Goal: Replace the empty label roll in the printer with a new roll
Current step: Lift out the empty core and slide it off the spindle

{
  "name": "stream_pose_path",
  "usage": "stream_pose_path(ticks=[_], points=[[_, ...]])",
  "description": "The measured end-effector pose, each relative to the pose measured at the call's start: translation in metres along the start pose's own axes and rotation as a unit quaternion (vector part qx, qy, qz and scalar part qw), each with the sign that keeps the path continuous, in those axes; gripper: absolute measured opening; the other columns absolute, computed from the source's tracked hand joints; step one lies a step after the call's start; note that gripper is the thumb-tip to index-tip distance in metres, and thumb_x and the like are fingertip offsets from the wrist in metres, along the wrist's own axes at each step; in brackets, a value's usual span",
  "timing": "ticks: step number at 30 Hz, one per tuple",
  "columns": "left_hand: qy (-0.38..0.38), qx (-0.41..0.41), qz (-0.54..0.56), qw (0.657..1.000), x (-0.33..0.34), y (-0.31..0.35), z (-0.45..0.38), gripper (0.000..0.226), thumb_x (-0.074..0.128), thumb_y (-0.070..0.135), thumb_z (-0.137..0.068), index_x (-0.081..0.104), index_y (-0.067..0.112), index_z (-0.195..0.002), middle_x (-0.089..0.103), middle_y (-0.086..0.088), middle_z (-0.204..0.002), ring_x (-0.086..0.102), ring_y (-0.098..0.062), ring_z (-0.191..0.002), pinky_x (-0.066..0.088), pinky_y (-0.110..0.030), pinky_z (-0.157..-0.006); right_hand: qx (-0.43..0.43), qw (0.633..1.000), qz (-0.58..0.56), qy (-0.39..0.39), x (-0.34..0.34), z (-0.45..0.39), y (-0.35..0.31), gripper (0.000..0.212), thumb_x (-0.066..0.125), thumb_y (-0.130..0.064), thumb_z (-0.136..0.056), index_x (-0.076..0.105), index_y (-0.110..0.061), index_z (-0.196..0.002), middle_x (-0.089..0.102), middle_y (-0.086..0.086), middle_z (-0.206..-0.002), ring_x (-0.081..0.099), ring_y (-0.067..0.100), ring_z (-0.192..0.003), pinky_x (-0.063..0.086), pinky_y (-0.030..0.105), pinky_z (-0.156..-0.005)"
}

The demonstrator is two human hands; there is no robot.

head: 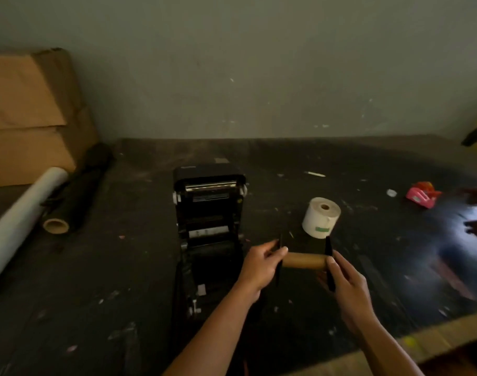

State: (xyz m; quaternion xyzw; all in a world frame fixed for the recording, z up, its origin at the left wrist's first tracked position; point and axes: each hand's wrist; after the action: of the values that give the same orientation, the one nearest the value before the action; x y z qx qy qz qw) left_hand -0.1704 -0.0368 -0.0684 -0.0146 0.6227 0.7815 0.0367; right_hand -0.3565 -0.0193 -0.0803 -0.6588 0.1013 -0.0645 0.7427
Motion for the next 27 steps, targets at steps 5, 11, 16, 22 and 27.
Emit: stream_pose_path(ticks=[5, 11, 16, 22, 27], points=[[0.003, -0.101, 0.062, 0.993, 0.04, -0.021, -0.016, 0.041, 0.065, 0.033, -0.089, 0.058, 0.023, -0.127, 0.061, 0.009, -0.102, 0.056, -0.006, -0.091, 0.05, -0.029, -0.082, 0.064, 0.997, -0.046, 0.009, -0.027, -0.024, 0.028, 0.041, 0.054, -0.013, -0.092, 0.051, -0.011, -0.132, 0.062, 0.006, -0.105, 0.065, 0.021, -0.096, 0.054, 0.035, -0.079], [0.025, -0.211, 0.114, 0.97, 0.08, -0.038, -0.046, 0.028, 0.067, 0.03, -0.087, 0.063, 0.025, -0.114, 0.061, 0.001, -0.103, 0.059, -0.016, -0.095, 0.051, -0.031, -0.078, 0.103, 0.994, -0.018, -0.027, -0.061, -0.074, 0.055, 0.038, 0.057, -0.014, -0.09, 0.055, -0.012, -0.128, 0.064, 0.004, -0.101, 0.066, 0.021, -0.091, 0.056, 0.035, -0.077], [0.108, -0.219, 0.124, 0.962, 0.093, -0.063, -0.068, 0.032, 0.067, 0.03, -0.087, 0.063, 0.022, -0.117, 0.065, -0.002, -0.107, 0.062, -0.018, -0.098, 0.052, -0.032, -0.075, 0.138, 0.989, 0.01, -0.054, -0.076, -0.115, 0.073, 0.04, 0.059, -0.016, -0.09, 0.055, -0.011, -0.129, 0.064, 0.006, -0.099, 0.066, 0.023, -0.087, 0.056, 0.037, -0.078], [0.226, -0.148, -0.123, 0.955, 0.086, -0.093, -0.068, 0.039, 0.066, 0.033, -0.087, 0.06, 0.02, -0.124, 0.062, -0.002, -0.121, 0.055, -0.01, -0.1, 0.048, -0.03, -0.093, 0.169, 0.981, 0.041, -0.084, -0.08, -0.145, 0.082, 0.042, 0.059, -0.017, -0.09, 0.053, -0.011, -0.131, 0.062, 0.008, -0.106, 0.064, 0.023, -0.089, 0.055, 0.042, -0.086], [0.223, -0.162, -0.225, 0.935, 0.086, -0.106, -0.072, 0.048, 0.068, 0.038, -0.084, 0.058, 0.017, -0.126, 0.051, -0.009, -0.13, 0.052, -0.024, -0.119, 0.045, -0.038, -0.103, 0.187, 0.973, 0.041, -0.128, -0.07, -0.155, 0.077, 0.042, 0.058, -0.016, -0.09, 0.052, -0.01, -0.132, 0.062, 0.01, -0.104, 0.063, 0.025, -0.092, 0.053, 0.045, -0.091]])
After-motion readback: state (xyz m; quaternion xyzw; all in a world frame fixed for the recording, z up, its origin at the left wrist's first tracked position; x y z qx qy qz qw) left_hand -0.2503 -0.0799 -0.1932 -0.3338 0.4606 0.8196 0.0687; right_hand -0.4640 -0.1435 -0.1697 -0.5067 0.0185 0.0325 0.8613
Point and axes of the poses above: each hand's wrist, its own z-axis away from the middle knuckle, its own x-axis out of the palm, y = z × x
